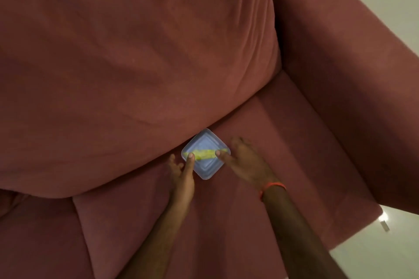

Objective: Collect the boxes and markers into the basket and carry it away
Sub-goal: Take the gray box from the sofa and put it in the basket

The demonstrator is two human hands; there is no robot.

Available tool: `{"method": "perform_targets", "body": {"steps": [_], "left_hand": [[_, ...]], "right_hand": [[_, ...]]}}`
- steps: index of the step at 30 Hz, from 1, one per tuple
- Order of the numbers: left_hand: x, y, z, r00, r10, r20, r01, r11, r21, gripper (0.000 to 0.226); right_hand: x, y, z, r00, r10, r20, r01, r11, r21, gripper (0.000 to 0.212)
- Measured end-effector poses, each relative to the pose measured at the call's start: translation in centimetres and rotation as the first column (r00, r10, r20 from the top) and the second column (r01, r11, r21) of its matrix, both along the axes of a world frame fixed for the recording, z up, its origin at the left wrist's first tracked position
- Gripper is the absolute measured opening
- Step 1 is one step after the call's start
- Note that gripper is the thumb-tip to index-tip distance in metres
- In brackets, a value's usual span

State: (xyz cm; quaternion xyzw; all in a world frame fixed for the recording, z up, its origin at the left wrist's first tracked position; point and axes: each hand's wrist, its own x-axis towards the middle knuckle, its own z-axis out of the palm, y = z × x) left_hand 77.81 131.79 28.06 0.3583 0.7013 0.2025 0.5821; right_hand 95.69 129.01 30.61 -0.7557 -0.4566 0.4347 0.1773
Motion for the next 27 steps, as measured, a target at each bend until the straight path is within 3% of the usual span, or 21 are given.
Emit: {"method": "perform_targets", "body": {"steps": [3, 6, 10, 12, 16, 21, 24, 25, 27], "left_hand": [[0.8, 0.8, -0.2, 0.995, -0.009, 0.101, 0.01, 1.0, -0.007, 0.046], [0.9, 0.9, 0.6, 0.988, 0.006, 0.156, 0.01, 0.995, -0.098, 0.051], [0.6, -0.6, 3.2, 0.982, -0.05, 0.183, 0.076, 0.987, -0.138, 0.06], [0.4, -1.7, 4.5, 0.975, -0.056, 0.216, 0.089, 0.985, -0.145, 0.06], [0.4, -3.6, 8.2, 0.966, 0.029, 0.257, 0.013, 0.987, -0.163, 0.059], [-0.8, -4.5, 13.6, 0.969, 0.067, 0.239, -0.025, 0.984, -0.174, 0.049], [-1.6, -4.8, 16.4, 0.972, 0.071, 0.222, -0.038, 0.988, -0.151, 0.035], [-2.0, -4.9, 17.4, 0.972, 0.051, 0.228, -0.021, 0.991, -0.134, 0.029], [-2.6, -5.2, 19.0, 0.972, -0.024, 0.233, 0.048, 0.994, -0.097, 0.018]], "right_hand": [[-0.3, 2.1, -1.9, 0.999, 0.022, -0.043, -0.025, 0.998, -0.053, 0.028], [-0.1, 1.8, -2.7, 0.999, 0.012, -0.052, -0.019, 0.989, -0.145, 0.04], [0.5, -1.4, -1.2, 0.981, -0.062, -0.185, 0.033, 0.987, -0.159, 0.021], [0.7, -2.9, 0.4, 0.962, -0.151, -0.226, 0.119, 0.982, -0.149, 0.029], [0.1, -5.9, 4.7, 0.955, -0.226, -0.193, 0.209, 0.972, -0.104, 0.039], [-1.7, -8.3, 10.4, 0.961, -0.225, -0.162, 0.211, 0.972, -0.099, 0.033], [-2.8, -9.7, 14.7, 0.984, -0.176, -0.039, 0.179, 0.98, 0.084, 0.011], [-3.0, -10.1, 15.9, 0.978, -0.204, -0.044, 0.207, 0.973, 0.104, 0.012], [-3.3, -11.6, 17.3, 0.994, -0.105, -0.038, 0.109, 0.981, 0.162, 0.023]]}}
